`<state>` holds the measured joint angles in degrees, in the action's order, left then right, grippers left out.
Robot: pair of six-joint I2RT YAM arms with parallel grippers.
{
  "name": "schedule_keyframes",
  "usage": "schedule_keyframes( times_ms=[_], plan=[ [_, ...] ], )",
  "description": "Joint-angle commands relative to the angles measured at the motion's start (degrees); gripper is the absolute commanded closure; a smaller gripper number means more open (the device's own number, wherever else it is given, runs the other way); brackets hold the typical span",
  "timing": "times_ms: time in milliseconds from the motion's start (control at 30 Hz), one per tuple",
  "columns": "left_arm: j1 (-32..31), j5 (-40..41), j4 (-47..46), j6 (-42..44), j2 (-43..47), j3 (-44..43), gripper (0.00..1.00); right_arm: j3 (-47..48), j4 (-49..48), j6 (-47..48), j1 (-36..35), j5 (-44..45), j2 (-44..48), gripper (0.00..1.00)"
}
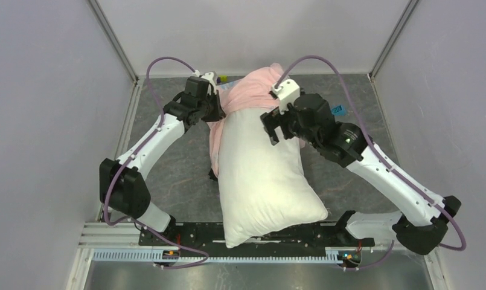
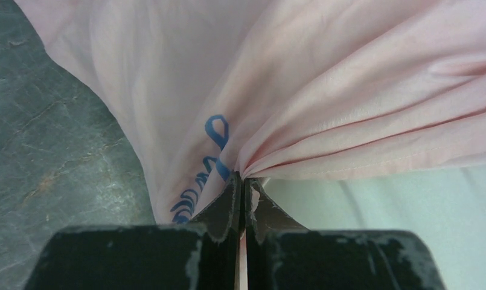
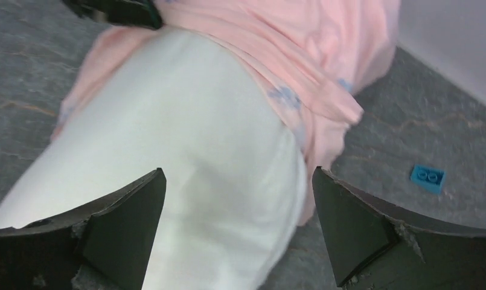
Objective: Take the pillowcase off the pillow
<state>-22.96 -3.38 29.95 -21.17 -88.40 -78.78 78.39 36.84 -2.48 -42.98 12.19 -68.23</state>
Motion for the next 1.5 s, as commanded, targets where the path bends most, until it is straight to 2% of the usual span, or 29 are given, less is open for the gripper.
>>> schedule_keyframes(
  times_ms=[0,167,267,367,500,667,800,833,867,900,967,1000,1033,1167,1267,1367,1467],
  plan=[
    [0.7,-2.2,-7.4,-4.4,0.6,2.7,0.98,8.1,7.0,-0.5,-10.4,11.4,-6.4,0.02],
    [0.7,-3.6,-10.1,-5.2,-0.4,4.7,0.98,16.9,8.9,-2.1,-23.2,17.5,-15.4,0.02],
    [0.7,-3.3,-13.1,-5.4,-0.6,6.4,0.98,21.7,10.5,-3.1,-30.5,24.2,-22.2,0.02],
    [0.7,-3.8,-15.5,-5.4,-1.8,8.0,0.98,22.2,9.9,-4.0,-33.8,26.8,-26.9,0.02],
    [0.7,-5.2,-18.2,-5.9,-3.6,9.4,0.98,16.1,10.4,-7.3,-34.5,29.8,-29.3,0.02],
    [0.7,-5.1,-20.9,-6.3,-4.9,10.6,0.98,1.1,5.7,-9.6,-33.2,27.0,-26.4,0.02],
    [0.7,-4.9,-21.8,-6.4,-5.5,10.6,0.98,-7.6,6.4,-11.7,-29.9,26.9,-26.1,0.02],
    [0.7,-4.4,-21.8,-6.2,-5.7,10.6,0.98,-9.3,6.3,-12.1,-29.2,27.2,-25.6,0.05],
    [0.7,-3.9,-21.8,-6.0,-5.8,10.4,0.98,-11.1,5.8,-12.7,-28.7,27.8,-24.4,0.20],
    [0.7,-3.4,-21.5,-5.5,-5.9,10.2,0.98,-13.0,5.1,-13.0,-28.5,28.5,-22.9,0.42],
    [0.7,-1.8,-20.6,-4.6,-6.1,9.5,0.98,-15.3,3.2,-13.3,-28.3,30.2,-17.6,0.78],
    [0.7,-1.1,-20.2,-4.1,-6.2,9.1,0.98,-15.9,2.3,-13.4,-28.1,30.8,-15.1,0.92],
    [0.7,-0.4,-19.8,-3.8,-6.2,8.7,0.98,-16.0,2.0,-13.2,-28.0,31.4,-12.4,1.00],
    [0.7,3.2,-16.7,-1.1,-5.9,5.6,0.98,-12.8,3.4,-12.0,-27.0,35.3,-4.2,1.00],
    [0.7,8.7,-12.4,1.6,-5.2,1.2,0.98,-11.0,2.0,-10.2,-24.0,35.0,2.9,1.00],
    [0.7,15.3,-7.9,3.2,-4.5,-3.5,0.98,-9.6,-2.5,-7.8,-19.1,32.5,10.9,1.00],
    [0.7,24.7,-4.2,5.0,-3.7,-6.8,0.98,-5.9,-3.5,-6.0,-16.4,36.0,15.8,1.00]
  ],
)
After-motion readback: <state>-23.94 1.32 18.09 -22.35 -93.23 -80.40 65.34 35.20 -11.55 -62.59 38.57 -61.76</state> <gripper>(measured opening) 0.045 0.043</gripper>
